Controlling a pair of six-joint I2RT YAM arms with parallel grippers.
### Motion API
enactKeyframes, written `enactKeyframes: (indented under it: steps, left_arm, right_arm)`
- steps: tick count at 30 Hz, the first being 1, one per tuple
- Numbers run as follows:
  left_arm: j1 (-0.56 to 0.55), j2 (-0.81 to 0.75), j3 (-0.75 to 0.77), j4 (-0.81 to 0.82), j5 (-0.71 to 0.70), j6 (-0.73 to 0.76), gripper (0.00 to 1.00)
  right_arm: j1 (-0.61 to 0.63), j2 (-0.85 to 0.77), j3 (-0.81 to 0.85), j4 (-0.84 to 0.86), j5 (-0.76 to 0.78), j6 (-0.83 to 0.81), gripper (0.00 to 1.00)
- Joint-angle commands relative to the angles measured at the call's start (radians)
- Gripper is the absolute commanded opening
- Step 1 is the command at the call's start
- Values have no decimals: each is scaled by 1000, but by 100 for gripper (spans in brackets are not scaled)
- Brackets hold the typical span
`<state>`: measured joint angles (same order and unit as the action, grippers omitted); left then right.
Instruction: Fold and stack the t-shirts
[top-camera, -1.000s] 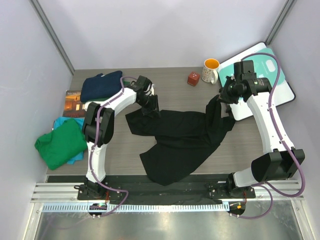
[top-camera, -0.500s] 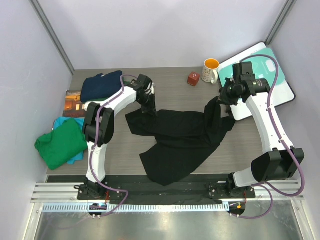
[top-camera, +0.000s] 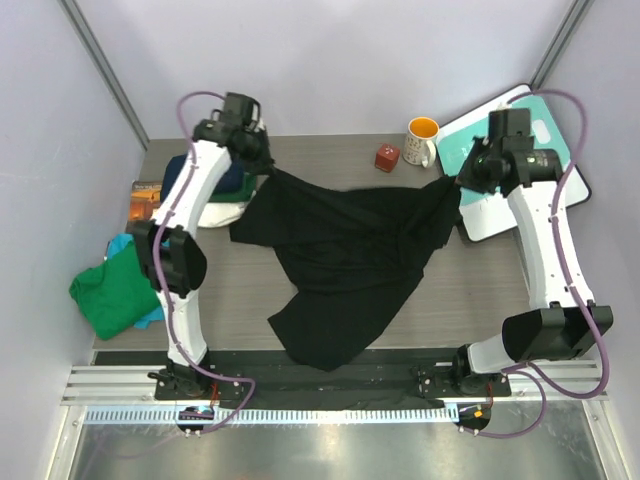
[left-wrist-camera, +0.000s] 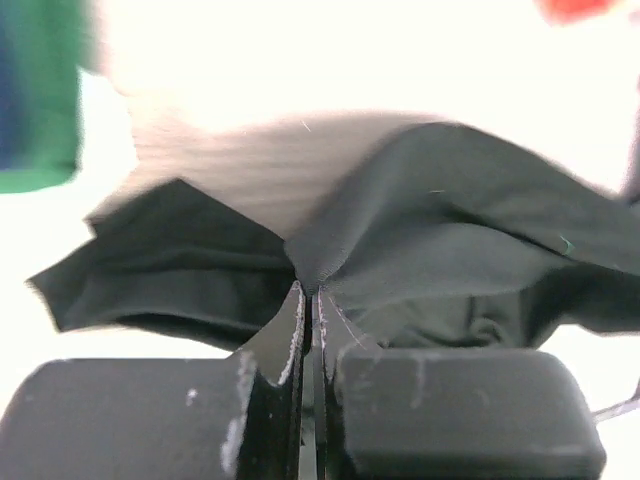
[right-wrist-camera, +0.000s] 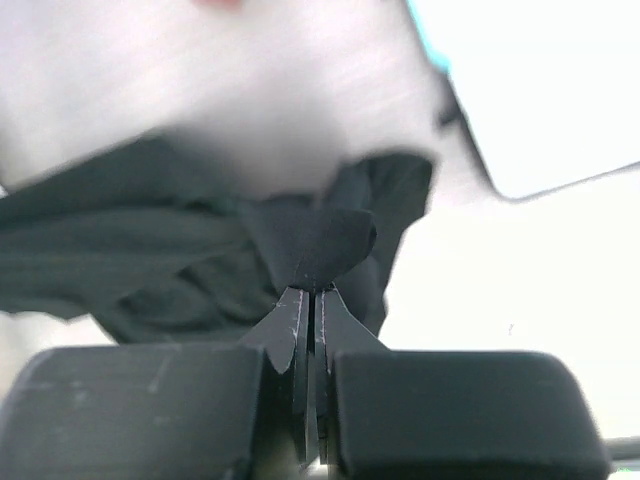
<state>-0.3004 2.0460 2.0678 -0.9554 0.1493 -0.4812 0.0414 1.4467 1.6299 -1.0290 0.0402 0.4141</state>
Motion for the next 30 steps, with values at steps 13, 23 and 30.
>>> enactKeyframes:
  steps: [13,23,30]
  left_arm:
    - [236,-495,-14,-34,-273,-132,0]
    - [276,-610,59,-94,-470,-186,0]
    - [276,-671,83,-108,-516,-221,0]
  right_arm:
    - [-67,89,634,95,13,17,1]
    - [-115,115,909,113,-75,35,1]
    - [-178,84,969,227,-204,81,1]
